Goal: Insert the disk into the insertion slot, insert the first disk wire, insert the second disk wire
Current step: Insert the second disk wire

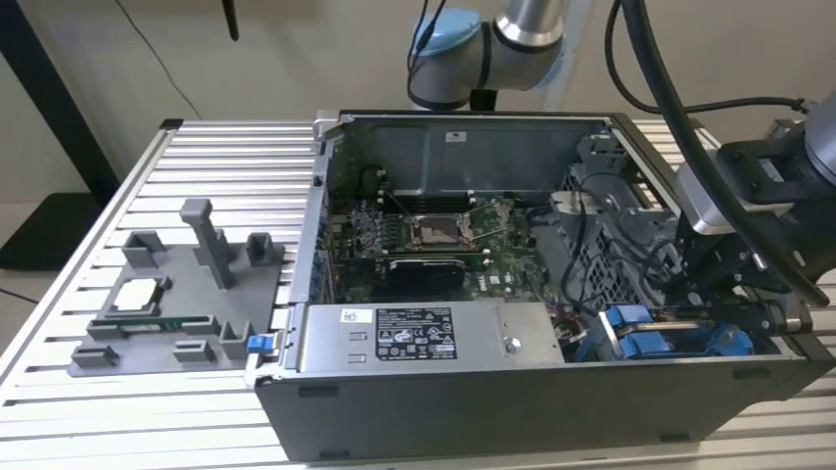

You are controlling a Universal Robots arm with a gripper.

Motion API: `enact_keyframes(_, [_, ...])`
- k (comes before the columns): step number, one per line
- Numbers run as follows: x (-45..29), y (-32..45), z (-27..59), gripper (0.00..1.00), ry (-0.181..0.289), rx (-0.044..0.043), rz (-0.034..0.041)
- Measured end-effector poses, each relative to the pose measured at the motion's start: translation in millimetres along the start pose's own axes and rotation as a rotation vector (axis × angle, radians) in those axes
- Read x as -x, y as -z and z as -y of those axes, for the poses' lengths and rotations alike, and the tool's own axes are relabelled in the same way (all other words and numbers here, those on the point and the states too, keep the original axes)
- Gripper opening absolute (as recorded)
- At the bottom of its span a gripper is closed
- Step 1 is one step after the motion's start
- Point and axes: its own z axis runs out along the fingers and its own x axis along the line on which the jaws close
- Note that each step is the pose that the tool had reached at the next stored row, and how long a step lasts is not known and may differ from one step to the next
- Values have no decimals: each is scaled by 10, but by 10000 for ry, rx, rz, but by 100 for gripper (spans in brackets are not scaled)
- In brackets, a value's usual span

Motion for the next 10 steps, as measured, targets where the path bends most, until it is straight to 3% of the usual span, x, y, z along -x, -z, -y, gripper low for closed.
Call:
enact_keyframes(5, [-20, -24, 2, 0, 9, -34, 100])
enact_keyframes(10, [-22, -30, 2, 0, 14, -60, 115])
